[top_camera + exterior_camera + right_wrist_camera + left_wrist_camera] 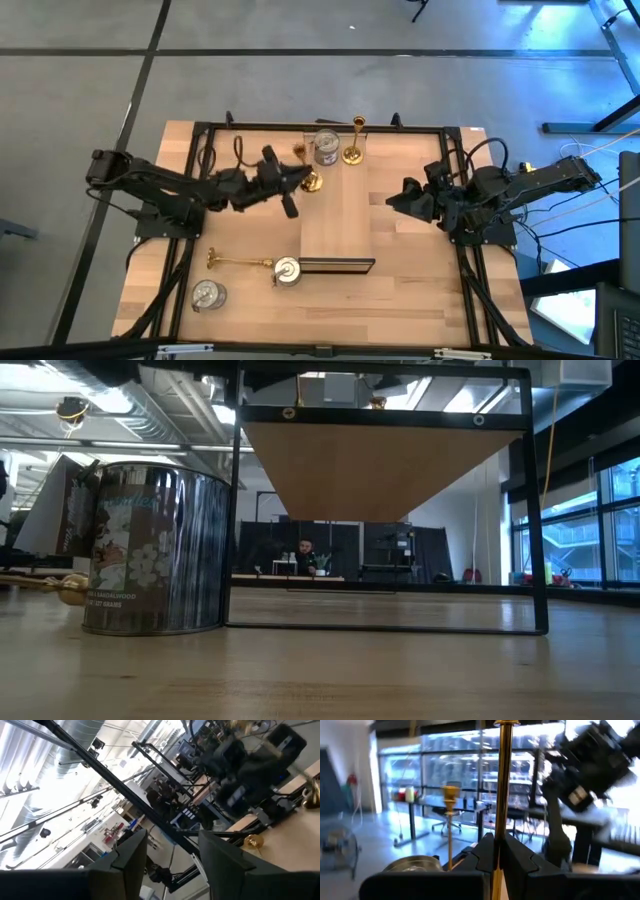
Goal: Pick & Place candle stick holders
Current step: Put the right gold candle holder on the shelf
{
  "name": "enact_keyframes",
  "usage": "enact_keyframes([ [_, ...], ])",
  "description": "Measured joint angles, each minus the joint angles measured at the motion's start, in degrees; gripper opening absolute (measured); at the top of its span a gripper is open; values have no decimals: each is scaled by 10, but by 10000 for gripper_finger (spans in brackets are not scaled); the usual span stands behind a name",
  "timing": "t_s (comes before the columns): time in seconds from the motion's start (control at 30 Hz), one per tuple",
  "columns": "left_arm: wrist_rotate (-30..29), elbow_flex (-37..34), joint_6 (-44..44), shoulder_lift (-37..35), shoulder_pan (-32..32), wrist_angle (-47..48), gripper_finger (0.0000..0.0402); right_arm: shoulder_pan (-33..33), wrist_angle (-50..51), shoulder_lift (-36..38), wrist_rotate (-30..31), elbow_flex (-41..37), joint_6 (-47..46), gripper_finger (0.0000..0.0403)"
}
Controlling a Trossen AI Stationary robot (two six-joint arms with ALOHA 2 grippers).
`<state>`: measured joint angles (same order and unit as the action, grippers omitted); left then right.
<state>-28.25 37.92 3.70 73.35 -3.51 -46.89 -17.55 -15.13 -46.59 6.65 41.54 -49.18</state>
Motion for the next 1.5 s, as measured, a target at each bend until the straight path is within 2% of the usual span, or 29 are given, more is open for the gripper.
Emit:
enact_keyframes([
  [0.1, 36, -8, 26, 8, -4, 15, 12, 0, -2, 0, 21, 0, -1, 181],
  [0.33, 110, -10, -25, 46, 38, 16, 14, 0, -1, 0, 45, 0, 25, 181],
  [0.67, 164, -10, -47, 83, 70, -5, 14, 3, 0, 0, 54, 0, 31, 181],
  [1.1, 189, -9, -62, 130, 90, -55, 14, 3, 4, 0, 54, 0, 31, 181],
  [1.5, 203, -9, -62, 131, 101, -53, 15, 3, 12, 0, 52, 0, 20, 181],
])
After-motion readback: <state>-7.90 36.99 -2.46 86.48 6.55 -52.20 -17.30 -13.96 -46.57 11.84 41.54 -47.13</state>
